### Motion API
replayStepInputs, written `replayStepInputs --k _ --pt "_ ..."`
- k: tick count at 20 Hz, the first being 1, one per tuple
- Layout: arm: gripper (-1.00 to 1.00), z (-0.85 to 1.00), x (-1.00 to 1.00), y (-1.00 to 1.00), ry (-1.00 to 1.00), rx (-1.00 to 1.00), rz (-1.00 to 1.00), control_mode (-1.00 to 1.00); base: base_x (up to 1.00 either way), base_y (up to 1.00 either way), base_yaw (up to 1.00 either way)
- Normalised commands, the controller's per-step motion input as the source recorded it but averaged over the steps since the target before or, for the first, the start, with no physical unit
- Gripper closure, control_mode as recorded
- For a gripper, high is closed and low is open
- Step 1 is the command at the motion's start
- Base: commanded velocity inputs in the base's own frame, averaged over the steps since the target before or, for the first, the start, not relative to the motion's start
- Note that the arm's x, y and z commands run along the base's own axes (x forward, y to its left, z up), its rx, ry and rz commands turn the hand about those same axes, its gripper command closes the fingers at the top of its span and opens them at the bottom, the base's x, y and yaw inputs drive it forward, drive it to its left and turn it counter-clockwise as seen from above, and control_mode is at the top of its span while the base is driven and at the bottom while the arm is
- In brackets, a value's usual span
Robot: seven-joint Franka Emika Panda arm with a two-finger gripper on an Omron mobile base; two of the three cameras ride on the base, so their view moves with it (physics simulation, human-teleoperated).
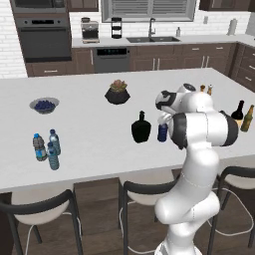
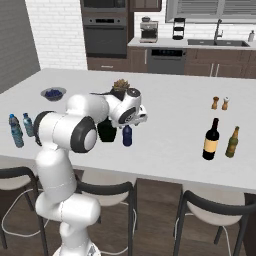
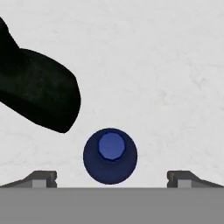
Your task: Move the plastic bottles in the middle to the plastics group, and the glass bottles in the middle to the glass group.
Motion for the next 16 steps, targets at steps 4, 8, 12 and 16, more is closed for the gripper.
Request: replayStepInputs --k 4,8,12,16 --pt "-1.00 -0.21 0.08 0.00 0.00 0.00 0.12 -1.00 0.00 0.00 0.00" --pt "-1.00 -0.09 0.21 0.00 0.01 0.00 0.11 -1.00 0.00 0.00 0.00" --pt "-1.00 0.00 0.29 0.00 0.03 0.00 0.07 -1.00 0.00 0.00 0.00" --pt "-1.00 0.00 0.14 0.00 0.02 0.00 0.05 -1.00 0.00 0.00 0.00"
